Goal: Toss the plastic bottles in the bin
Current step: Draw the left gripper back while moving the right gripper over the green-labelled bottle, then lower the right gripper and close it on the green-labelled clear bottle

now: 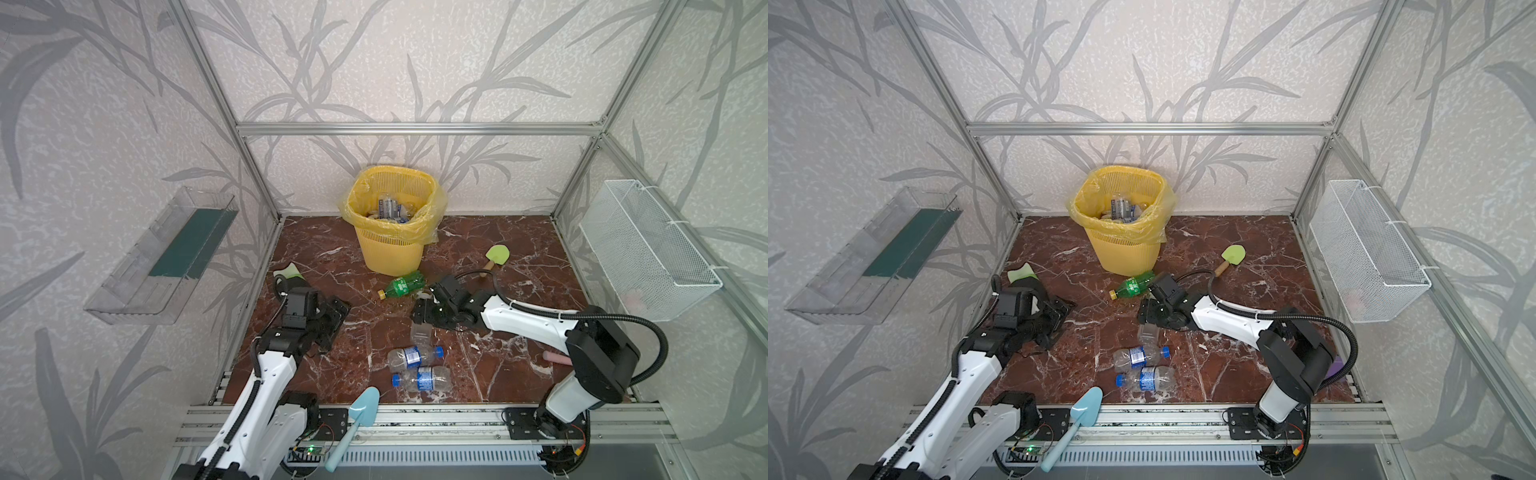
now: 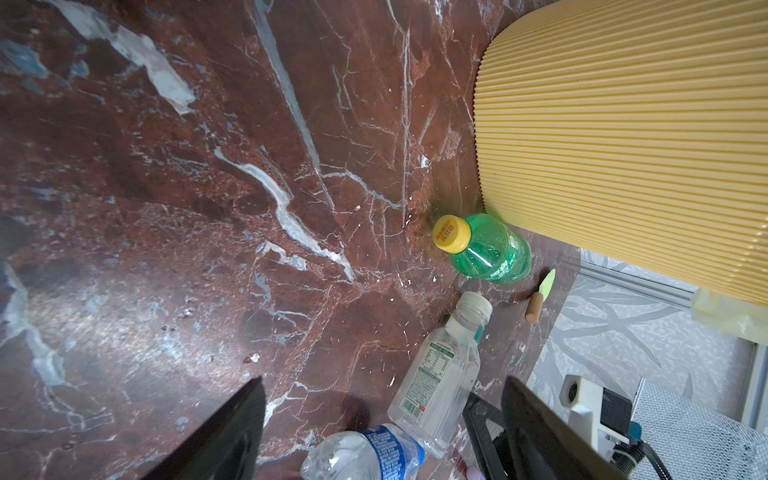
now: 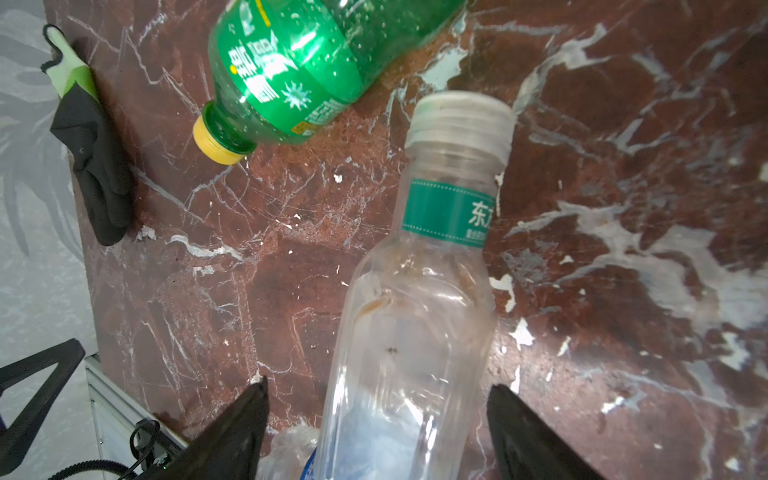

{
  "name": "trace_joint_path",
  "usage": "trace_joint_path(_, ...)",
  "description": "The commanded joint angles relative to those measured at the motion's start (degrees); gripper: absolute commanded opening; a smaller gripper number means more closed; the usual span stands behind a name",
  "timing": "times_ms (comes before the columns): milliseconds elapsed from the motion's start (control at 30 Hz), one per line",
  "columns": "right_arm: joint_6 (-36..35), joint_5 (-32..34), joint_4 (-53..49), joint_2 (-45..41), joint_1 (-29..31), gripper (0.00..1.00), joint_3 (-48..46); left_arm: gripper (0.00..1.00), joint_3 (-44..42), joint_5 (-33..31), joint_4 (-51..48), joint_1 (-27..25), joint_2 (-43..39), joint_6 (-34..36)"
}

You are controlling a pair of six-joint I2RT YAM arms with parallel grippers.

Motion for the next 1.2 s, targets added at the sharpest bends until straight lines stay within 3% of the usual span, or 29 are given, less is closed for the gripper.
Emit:
trace_joint_path(0, -1.03, 0.3, -3.31, 1.98, 0.55, 0.83, 1.84, 0.88, -0.78, 0.34, 0.9, 0.27, -0.28, -0.75)
trace_joint_path(333, -2.0, 1.08, -5.81, 5.78, 0.29, 0.74, 2.16, 0.88, -1.31, 0.1, 1.14, 0.29, -0.04, -0.76)
trace_joint_path(667, -3.46, 4.3, -8.49, -2.5, -6.45, 0.61, -6.21, 0.88, -1.57, -0.12, 1.24, 0.32, 0.29, -0.75)
trace_joint_path(1000, -5.31, 4.21, -12.52, -14.89, -16.11, 0.62, -16.85, 0.88, -1.51, 0.22, 2.65, 0.28, 2.68, -0.76)
trace_joint_path(1167, -6.65, 4.04, -15.67, -19.28, -19.5, 0.68, -19.14, 0.88, -1.01, 0.99, 3.1, 0.3, 4.38, -0.49)
